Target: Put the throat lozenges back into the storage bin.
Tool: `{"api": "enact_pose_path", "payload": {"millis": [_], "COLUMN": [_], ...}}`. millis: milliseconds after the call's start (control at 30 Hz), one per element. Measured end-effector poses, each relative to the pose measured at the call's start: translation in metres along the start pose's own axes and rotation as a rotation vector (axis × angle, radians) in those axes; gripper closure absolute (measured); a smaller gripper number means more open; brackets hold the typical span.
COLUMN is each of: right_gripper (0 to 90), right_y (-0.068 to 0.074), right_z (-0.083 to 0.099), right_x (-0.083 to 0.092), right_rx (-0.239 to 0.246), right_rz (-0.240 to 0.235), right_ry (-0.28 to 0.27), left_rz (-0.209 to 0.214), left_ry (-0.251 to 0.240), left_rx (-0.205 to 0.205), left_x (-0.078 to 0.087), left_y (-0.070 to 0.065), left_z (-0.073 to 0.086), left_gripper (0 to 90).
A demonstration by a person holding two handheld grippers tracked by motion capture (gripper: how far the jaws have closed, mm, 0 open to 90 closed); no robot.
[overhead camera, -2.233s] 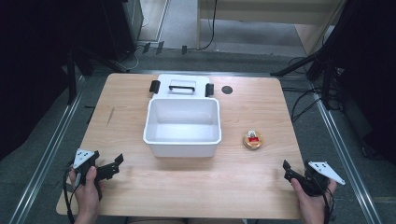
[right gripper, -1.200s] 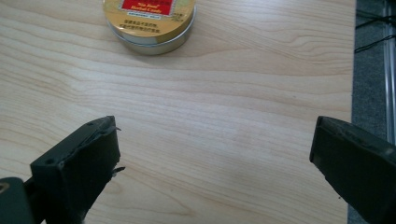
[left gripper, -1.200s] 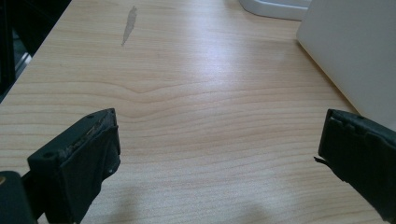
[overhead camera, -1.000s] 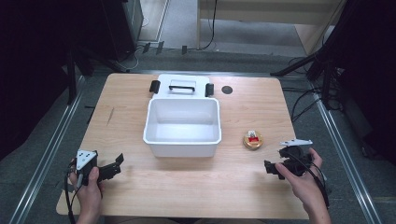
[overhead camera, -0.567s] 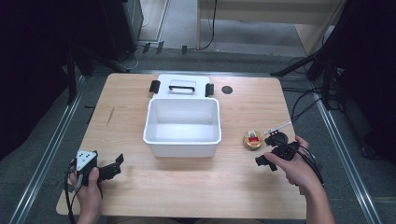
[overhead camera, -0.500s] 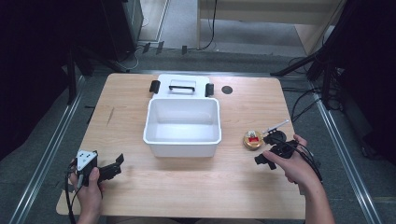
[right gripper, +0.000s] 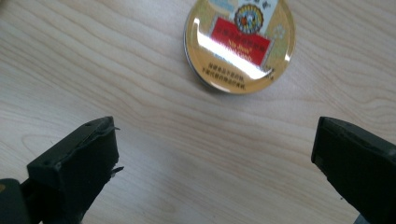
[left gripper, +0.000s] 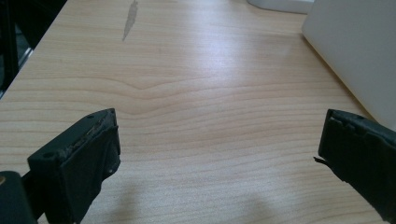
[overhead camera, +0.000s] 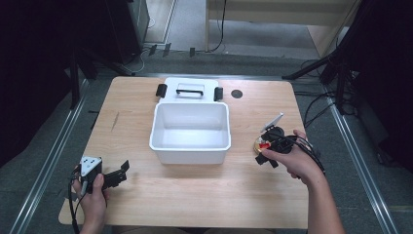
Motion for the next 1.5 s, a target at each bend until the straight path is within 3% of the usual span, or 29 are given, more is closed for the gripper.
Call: {"api": "enact_pose_path", "payload": {"millis": [167,433,967,1133,1333,1500], "right_gripper": [0.8,0.0,0.4,9.3,19.9,20.4], "right_y": [0.002,-0.006,-0.017,-0.021,-0.021,-0.022], "right_z": [-0.012,-0.028,-0.043,-0.04,-0.037,-0.036], "right_x": [-0.003,-0.018,-0.057,-0.064,-0.066,-0.064], "right_rx": [-0.008,-0.049,-0.221,-0.248,-0.255,-0.262], "right_rz": [-0.004,0.011,0.06,0.074,0.041,0.028], "right_ry": [0.016,0.093,0.147,0.144,0.139,0.122], "left_rz": [0.005,0.006,0.009,0.014,0.021,0.024], "left_ry": [0.01,0.016,0.018,0.016,0.018,0.019], "left_rx": [-0.001,0.011,-0.001,0.001,-0.002,-0.006], "left_x": [-0.001,-0.001,0.0,0.0,0.0,0.0], "left_y": [0.0,0.0,-0.001,-0.002,-0.002,-0.002], "left_z": [0.0,0.0,0.001,0.001,0.001,0.001], "left_gripper": [0.0,0.0,0.0,0.0,0.0,0.0]}}
Point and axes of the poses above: each handheld gripper's, and its own axes: x roughly backward along the jaws, z roughly out of its underside, y roughly to its left, the point moved 3 cm from there along -x, roughly forward along the jaws, and after that the axes turned 12 degrees about -y, right-handed, at the moved point
